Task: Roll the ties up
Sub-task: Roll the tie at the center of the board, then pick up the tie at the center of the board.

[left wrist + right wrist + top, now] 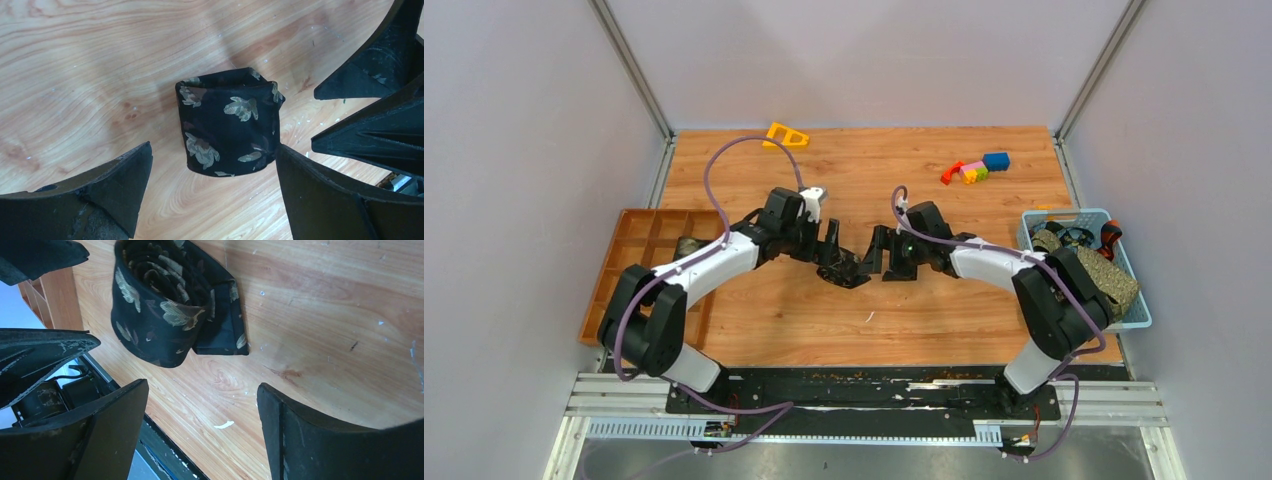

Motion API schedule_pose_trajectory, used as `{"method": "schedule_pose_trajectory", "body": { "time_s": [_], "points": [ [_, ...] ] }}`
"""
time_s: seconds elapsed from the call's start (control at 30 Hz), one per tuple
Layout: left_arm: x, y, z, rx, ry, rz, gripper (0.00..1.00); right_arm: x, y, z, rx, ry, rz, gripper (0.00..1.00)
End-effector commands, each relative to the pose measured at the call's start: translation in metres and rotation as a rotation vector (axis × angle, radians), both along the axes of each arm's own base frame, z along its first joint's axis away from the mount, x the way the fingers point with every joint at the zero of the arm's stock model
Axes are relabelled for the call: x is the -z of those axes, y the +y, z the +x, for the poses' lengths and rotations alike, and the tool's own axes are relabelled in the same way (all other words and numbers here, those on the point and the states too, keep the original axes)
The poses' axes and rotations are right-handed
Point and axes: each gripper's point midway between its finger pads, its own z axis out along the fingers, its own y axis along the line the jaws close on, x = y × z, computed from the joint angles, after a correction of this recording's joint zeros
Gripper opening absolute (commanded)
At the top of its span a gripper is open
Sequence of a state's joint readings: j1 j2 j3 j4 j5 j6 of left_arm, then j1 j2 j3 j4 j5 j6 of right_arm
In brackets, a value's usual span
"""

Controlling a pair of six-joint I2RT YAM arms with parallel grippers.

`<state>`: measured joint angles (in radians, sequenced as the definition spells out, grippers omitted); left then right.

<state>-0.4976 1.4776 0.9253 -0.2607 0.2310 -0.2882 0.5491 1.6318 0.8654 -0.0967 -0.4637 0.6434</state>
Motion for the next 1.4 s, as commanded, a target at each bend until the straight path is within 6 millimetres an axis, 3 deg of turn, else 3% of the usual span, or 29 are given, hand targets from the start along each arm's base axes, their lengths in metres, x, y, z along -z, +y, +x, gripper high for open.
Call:
{"method": "schedule_pose_trajectory", "body": {
  "time_s": [0.0, 0.27, 0.53, 1.03, 1.2, 1.37],
  "points": [
    [0.008, -0.010, 0.005, 0.070, -0.007, -0.029, 0.98, -0.009, 0.015, 0.012, -0.019, -0.032, 0.045, 0.80],
    [0.035, -0.019, 0.004, 0.097, 0.060, -0.040, 0.94, 0.004, 0.010, 0.011, -0.026, -0.018, 0.010, 0.77],
    [0.047, -0.030, 0.004, 0.099, 0.107, -0.093, 0.90, 0.008, 0.006, 0.011, -0.034, -0.020, 0.000, 0.74],
    [0.064, -0.043, -0.013, 0.100, 0.169, -0.149, 0.84, 0.017, 0.012, 0.015, -0.042, -0.004, 0.020, 0.65],
    [0.063, -0.052, -0.009, 0.102, 0.153, -0.175, 0.82, 0.019, 0.013, 0.015, -0.049, -0.007, 0.021, 0.60],
    [0.065, -0.061, -0.010, 0.102, 0.174, -0.199, 0.74, 0.025, 0.013, 0.015, -0.057, 0.001, 0.017, 0.58]
  ]
}}
